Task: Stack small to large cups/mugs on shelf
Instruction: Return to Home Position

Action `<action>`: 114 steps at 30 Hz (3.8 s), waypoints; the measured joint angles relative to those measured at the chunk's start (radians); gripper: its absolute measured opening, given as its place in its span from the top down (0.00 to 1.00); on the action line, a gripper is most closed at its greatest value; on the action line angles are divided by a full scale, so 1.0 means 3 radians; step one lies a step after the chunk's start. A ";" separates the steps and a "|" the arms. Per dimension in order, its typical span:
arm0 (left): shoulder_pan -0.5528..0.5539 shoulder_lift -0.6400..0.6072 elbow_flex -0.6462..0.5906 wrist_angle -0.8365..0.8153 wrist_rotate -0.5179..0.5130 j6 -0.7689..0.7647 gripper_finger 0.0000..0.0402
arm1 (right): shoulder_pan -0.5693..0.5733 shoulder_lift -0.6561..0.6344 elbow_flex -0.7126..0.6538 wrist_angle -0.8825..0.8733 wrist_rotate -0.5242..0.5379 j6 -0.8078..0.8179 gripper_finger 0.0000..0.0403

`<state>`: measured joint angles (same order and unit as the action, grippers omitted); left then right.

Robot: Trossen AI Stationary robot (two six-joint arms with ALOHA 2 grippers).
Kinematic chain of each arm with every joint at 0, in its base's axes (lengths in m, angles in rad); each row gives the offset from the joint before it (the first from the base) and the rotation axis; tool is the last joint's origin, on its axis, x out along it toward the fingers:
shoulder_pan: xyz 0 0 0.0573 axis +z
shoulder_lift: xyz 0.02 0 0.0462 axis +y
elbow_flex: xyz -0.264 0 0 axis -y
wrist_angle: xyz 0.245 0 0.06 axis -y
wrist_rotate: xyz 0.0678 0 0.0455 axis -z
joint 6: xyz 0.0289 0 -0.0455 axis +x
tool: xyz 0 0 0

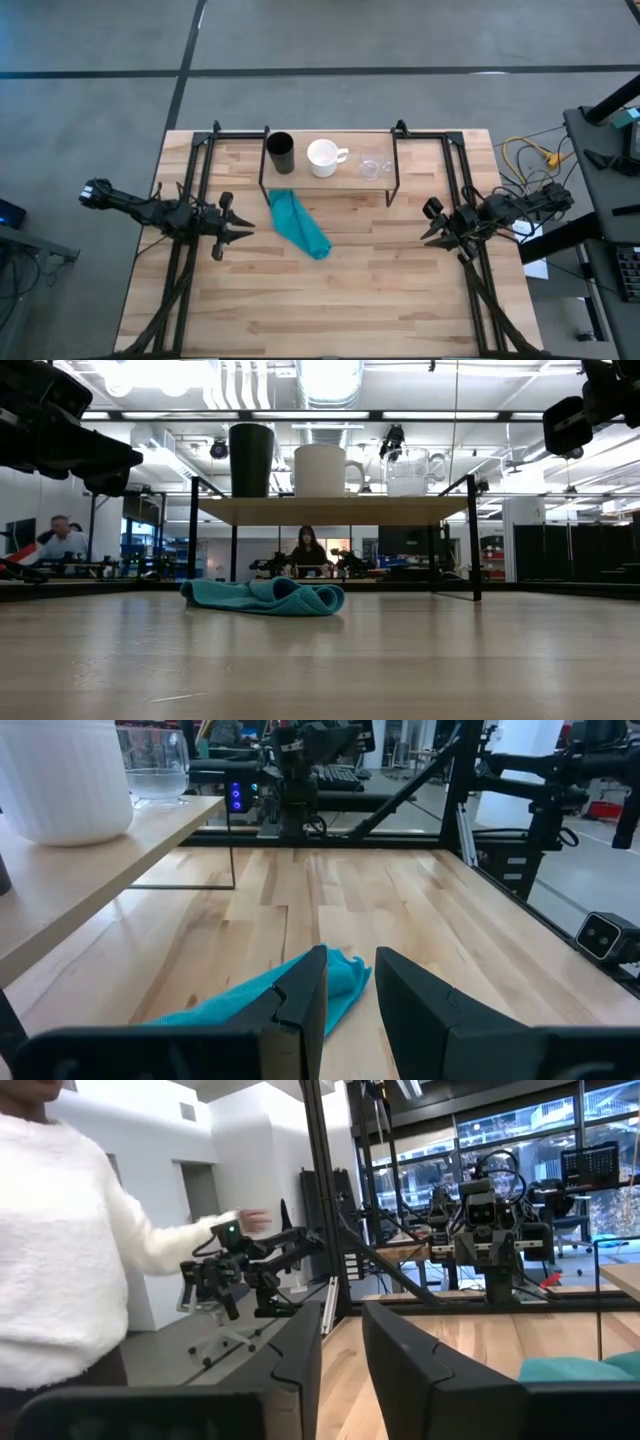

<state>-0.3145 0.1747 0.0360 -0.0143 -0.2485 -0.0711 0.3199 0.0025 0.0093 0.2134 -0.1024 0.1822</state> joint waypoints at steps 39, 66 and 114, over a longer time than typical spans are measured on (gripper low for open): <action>-0.0001 -0.0337 -0.0005 0.0021 -0.0008 0.0001 0.81 | 0.0001 0.0000 0.0001 0.0001 -0.0001 0.0001 0.80; -0.0001 -0.0338 -0.0006 0.0020 -0.0005 0.0001 0.81 | 0.0000 0.0000 0.0001 0.0001 0.0000 0.0001 0.80; -0.0001 -0.0338 -0.0006 0.0020 -0.0004 0.0001 0.81 | 0.0001 0.0000 0.0001 0.0001 0.0000 0.0001 0.83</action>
<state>-0.3149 0.0734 0.0341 -0.0082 -0.2497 -0.0708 0.3202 0.0025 0.0097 0.2138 -0.1025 0.1825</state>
